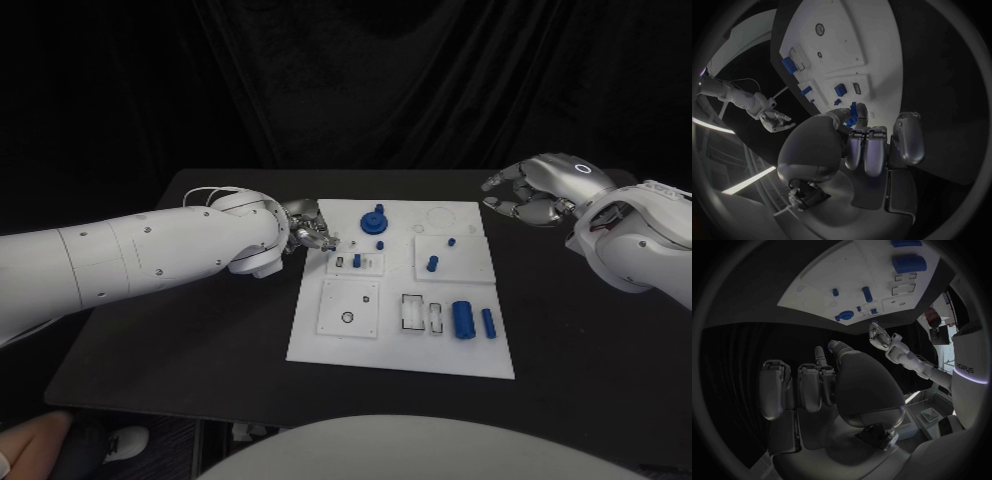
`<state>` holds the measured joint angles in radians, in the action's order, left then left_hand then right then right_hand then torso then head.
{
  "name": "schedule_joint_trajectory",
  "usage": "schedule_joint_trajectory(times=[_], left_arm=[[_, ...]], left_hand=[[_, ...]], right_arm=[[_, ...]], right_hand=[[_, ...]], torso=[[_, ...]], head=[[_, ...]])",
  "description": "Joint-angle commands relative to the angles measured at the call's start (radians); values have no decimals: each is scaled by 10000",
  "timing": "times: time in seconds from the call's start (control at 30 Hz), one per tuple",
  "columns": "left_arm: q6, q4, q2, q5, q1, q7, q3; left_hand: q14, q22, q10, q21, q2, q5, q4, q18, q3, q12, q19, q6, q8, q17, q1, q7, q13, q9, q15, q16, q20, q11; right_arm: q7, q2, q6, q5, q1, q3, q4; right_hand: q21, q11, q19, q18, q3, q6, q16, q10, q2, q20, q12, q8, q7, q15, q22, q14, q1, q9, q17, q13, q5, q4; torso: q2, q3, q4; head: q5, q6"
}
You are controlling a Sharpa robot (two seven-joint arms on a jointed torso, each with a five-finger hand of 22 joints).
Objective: Assemble the parts on the task board
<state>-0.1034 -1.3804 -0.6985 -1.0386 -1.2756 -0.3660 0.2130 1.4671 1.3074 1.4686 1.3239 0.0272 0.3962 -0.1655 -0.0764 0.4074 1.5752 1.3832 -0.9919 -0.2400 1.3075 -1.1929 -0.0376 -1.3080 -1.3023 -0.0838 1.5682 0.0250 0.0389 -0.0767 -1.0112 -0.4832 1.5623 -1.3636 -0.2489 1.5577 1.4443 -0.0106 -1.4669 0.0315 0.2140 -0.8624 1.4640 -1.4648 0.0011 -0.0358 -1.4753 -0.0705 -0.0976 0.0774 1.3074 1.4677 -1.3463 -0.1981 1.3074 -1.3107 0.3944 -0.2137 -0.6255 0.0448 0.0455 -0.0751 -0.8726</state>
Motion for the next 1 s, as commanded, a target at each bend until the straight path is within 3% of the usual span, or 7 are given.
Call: schedule_joint_trajectory(times=[0.03,0.23,0.6,1.0], left_arm=[[-227,0,42,-107,42,257,-7],[-291,25,91,-284,179,327,-7],[-331,42,103,-328,460,339,-7],[-327,35,110,-332,592,360,-7]], left_hand=[[1037,426,1022,-51,14,60,-9,-24,38,-44,-26,-131,35,2633,123,128,-2628,1,-63,25,-22,41],[1037,432,1022,-48,8,64,-25,-22,45,-44,-24,-130,40,2633,149,124,-2628,-2,-61,25,-20,38],[1037,432,1022,-50,0,59,-34,-22,51,-44,-26,-129,44,2633,161,123,-2628,-4,-59,25,-19,36],[1037,433,1022,-51,-5,57,-37,-22,57,-44,-26,-130,45,2633,167,123,-2628,-7,-57,25,-18,35]], right_arm=[[-175,-22,64,26,32,7,10],[-174,-14,65,26,44,7,4],[-174,-35,65,26,51,7,9],[-191,-42,86,25,54,7,12]], right_hand=[[-49,41,-457,13,79,-27,-12,-210,-4,-40,46,45,19,-62,2202,685,-65,16,866,-1301,34,-4],[-49,41,-457,13,79,-27,-12,-210,-4,-40,46,45,19,-62,2202,685,-65,16,866,-1301,34,-4],[-61,39,-451,16,97,-21,-18,-187,-7,-40,73,47,20,-61,2198,683,-70,21,856,-1266,45,6],[-61,39,-451,16,97,-21,-18,-187,-7,-40,73,47,20,-61,2198,683,-70,21,856,-1266,45,6]], torso=[[-27,-29,-17],[-44,-39,-32],[-32,-14,-45],[-16,-11,-40]], head=[[-51,0],[-108,0],[-103,0],[-125,0]])
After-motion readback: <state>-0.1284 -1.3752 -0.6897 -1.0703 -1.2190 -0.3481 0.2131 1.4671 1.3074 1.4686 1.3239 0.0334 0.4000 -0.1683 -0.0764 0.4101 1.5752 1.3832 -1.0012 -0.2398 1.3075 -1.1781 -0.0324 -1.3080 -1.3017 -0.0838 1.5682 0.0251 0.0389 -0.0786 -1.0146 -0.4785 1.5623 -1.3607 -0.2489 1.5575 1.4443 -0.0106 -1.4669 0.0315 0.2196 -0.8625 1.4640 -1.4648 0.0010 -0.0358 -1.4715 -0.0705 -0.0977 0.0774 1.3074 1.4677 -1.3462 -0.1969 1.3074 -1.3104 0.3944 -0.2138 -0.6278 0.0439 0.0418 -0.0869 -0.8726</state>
